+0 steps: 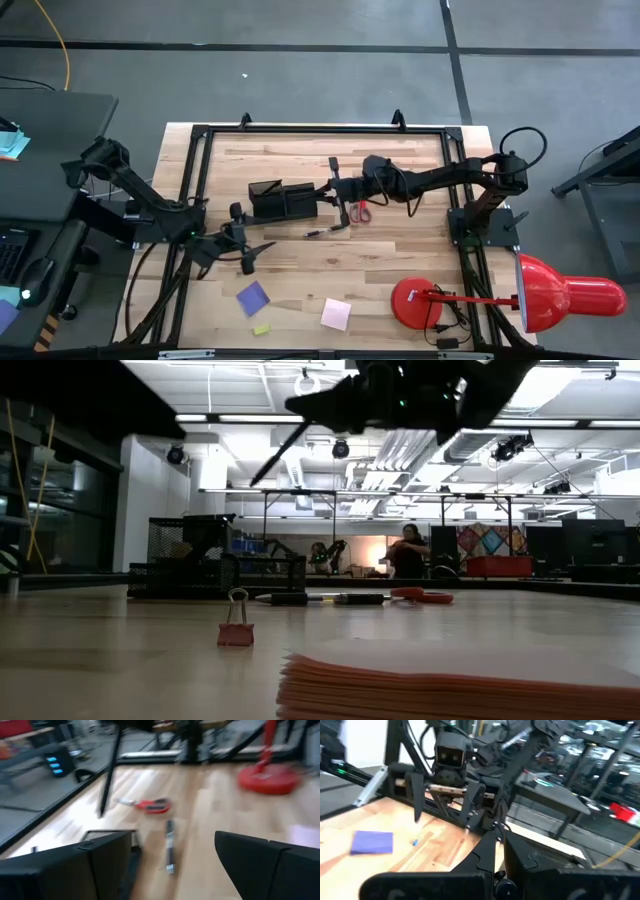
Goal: Pick and place office supplies into organizer
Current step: Put the pen black into the desk organizer
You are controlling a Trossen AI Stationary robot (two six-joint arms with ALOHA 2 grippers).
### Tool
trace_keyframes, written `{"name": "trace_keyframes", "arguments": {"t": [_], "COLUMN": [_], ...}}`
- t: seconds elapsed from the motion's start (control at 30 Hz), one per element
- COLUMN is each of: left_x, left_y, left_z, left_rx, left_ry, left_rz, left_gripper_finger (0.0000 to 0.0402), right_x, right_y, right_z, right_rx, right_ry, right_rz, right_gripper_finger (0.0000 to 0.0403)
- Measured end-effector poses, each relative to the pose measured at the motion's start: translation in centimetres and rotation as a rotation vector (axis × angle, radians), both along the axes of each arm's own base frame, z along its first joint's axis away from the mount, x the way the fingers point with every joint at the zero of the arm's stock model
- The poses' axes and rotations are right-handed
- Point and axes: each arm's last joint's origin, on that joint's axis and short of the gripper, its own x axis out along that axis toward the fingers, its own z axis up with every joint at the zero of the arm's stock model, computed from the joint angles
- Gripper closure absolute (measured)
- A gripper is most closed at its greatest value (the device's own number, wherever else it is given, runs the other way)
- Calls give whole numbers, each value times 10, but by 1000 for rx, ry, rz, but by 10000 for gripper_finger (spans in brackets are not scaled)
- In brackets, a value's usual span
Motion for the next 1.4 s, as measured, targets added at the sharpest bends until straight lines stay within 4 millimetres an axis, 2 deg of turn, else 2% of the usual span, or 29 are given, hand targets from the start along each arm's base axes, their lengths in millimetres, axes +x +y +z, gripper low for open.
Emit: {"name": "trace_keyframes", "arguments": {"t": [0.27,0.63,0.77,0.93,1.1,1.23,1.4], "left_x": [-26,-56,-65,-72,-72,-72,-72], "left_y": [-4,7,16,22,22,22,22], "left_z": [29,58,60,56,55,55,54], "left_rx": [1,77,44,4,-16,-15,-12], "left_ry": [-94,-178,-181,-160,-154,-153,-149], "left_rz": [-112,-214,-206,-197,-195,-195,-192], "left_gripper_finger": [130,130,130,130,131,131,131], "right_x": [38,85,101,123,141,148,148], "right_y": [-11,-55,-64,-68,-72,-74,-74], "right_z": [25,22,24,5,0,-10,-9], "right_rx": [-56,-16,-2,16,27,53,50], "right_ry": [116,223,243,287,290,333,327], "right_rz": [-6,26,44,82,117,132,132], "right_gripper_finger": [396,396,392,393,391,365,336]}}
